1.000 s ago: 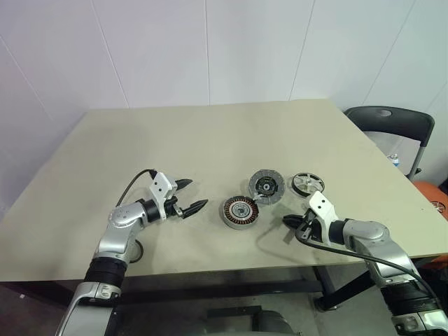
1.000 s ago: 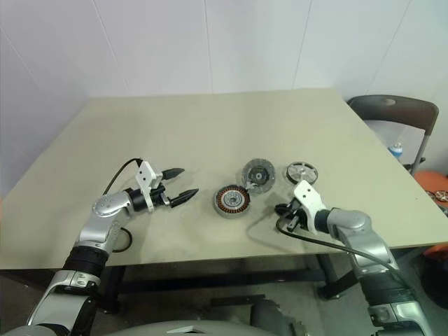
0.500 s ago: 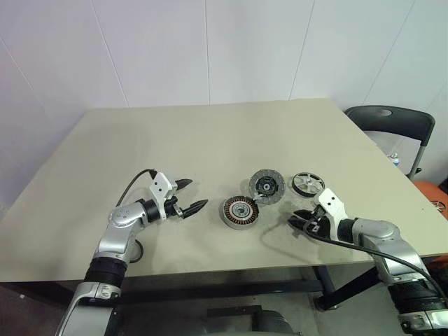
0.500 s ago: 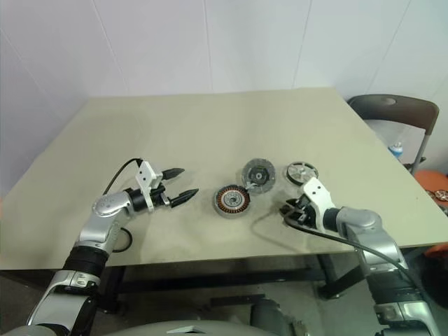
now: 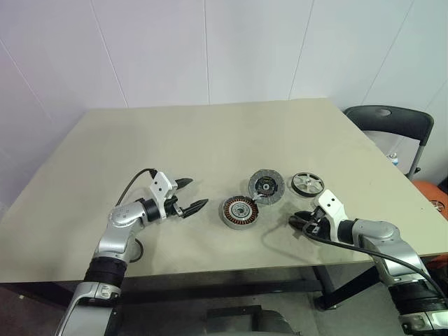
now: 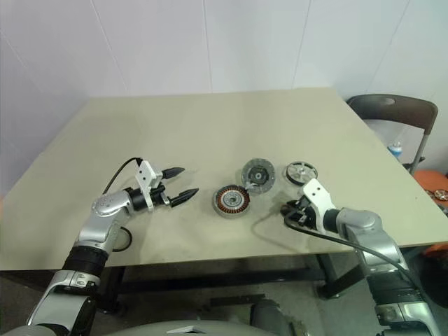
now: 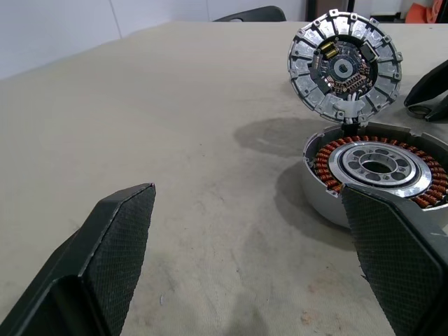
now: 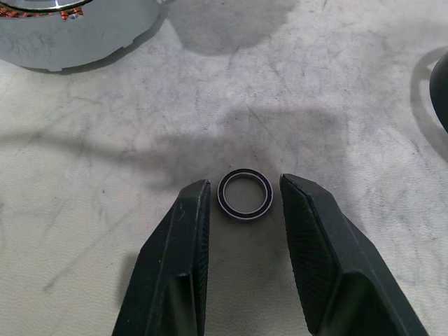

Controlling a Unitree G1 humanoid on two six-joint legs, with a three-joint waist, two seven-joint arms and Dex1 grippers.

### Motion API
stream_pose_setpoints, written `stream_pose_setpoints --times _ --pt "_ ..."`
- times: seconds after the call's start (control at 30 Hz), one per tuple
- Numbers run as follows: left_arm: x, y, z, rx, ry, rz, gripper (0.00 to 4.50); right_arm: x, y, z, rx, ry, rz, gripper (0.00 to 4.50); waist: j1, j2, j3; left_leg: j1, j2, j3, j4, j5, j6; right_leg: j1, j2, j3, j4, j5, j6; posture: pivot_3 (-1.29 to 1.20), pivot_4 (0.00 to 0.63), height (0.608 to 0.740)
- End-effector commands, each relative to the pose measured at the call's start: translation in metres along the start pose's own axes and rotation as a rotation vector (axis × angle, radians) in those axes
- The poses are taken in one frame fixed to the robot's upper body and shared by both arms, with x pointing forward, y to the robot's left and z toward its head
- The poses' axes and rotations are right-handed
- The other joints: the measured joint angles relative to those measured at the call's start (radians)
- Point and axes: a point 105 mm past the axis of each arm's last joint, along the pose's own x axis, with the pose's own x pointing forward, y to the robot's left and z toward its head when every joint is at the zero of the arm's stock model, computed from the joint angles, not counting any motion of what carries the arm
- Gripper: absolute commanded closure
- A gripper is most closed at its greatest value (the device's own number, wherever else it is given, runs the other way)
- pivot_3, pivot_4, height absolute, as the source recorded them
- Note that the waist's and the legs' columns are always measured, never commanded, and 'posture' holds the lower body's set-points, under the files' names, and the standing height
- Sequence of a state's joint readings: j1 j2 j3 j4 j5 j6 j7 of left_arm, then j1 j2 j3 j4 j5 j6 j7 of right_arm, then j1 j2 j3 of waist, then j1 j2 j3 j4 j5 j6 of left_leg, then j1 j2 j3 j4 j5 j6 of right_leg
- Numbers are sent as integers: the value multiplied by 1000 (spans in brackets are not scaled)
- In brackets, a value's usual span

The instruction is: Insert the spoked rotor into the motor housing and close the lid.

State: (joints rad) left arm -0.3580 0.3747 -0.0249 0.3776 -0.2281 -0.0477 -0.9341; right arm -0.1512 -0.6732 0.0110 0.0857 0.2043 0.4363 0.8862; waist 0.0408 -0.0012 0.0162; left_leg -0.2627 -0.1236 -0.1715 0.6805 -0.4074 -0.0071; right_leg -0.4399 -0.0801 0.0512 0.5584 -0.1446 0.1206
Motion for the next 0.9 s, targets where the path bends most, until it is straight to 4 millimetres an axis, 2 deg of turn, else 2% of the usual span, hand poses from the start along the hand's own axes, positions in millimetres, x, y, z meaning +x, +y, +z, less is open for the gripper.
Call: stream_pose_setpoints --times 0.03,0.1,0.13,0.33,0.53,0.73,0.9 --pt "0 5 16 52 -33 2 0 2 6 -3 25 2 31 3215 0 0 0 0 0 0 0 0 0 0 0 0 0 0 0 0 0 740" --pt "0 5 16 53 -32 3 0 3 7 -3 25 3 40 3723 0 0 0 0 0 0 0 0 0 0 0 0 0 0 0 0 0 740" --pt "0 5 16 54 -32 4 0 3 7 -3 22 6 42 3813 0 0 0 0 0 0 0 0 0 0 0 0 0 0 0 0 0 740" --pt "-1 5 15 54 -31 8 0 5 8 1 12 0 50 3813 -1 0 0 0 0 0 0 0 0 0 0 0 0 0 0 0 0 740" --pt "-1 4 12 50 -27 11 0 7 16 42 -38 -109 99 3813 -2 1 1 0 0 0 0 0 0 0 0 0 0 0 0 0 0 740" --pt "0 3 13 47 -32 3 0 9 32 88 -213 -147 177 3813 0 1 1 0 0 0 0 0 0 -3 0 0 0 0 0 0 0 740" --pt "-1 4 16 51 -38 2 0 12 52 105 -307 -141 273 3813 0 1 1 -1 0 0 0 0 0 -5 0 -1 -2 0 0 0 0 740"
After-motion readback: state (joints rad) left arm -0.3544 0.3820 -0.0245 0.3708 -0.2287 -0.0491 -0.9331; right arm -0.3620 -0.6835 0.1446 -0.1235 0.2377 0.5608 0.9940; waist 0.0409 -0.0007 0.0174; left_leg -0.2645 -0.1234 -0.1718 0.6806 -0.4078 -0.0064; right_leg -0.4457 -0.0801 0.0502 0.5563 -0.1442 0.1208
